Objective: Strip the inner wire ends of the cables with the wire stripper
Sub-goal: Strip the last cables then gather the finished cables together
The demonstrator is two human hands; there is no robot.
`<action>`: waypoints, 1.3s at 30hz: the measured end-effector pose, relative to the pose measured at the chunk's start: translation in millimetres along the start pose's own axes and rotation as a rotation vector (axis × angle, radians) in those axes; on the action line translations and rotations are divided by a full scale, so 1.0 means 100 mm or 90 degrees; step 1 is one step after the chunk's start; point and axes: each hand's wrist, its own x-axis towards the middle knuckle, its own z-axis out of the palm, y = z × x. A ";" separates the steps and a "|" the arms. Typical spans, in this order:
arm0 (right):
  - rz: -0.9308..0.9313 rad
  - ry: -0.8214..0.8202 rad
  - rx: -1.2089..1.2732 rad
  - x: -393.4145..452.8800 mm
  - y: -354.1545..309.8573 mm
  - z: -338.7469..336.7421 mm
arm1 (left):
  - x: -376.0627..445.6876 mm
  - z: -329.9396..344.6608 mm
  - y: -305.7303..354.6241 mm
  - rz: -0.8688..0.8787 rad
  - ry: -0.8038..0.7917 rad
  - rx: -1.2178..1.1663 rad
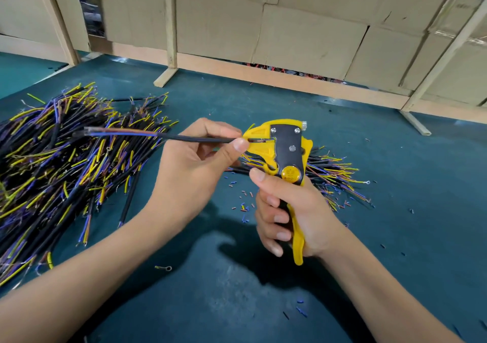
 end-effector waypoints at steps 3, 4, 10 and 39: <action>0.023 -0.010 -0.013 -0.01 -0.03 -0.01 | 0.00 -0.04 0.00 0.093 0.010 0.101; 0.028 -0.013 -0.018 -0.01 -0.04 -0.02 | 0.00 -0.06 0.00 0.124 0.006 0.138; 0.054 -0.056 -0.034 -0.07 -0.10 -0.06 | 0.06 -0.21 0.08 0.169 -0.070 0.186; -0.243 0.044 0.038 0.07 0.11 0.02 | 0.00 0.00 0.04 -0.198 0.011 -0.332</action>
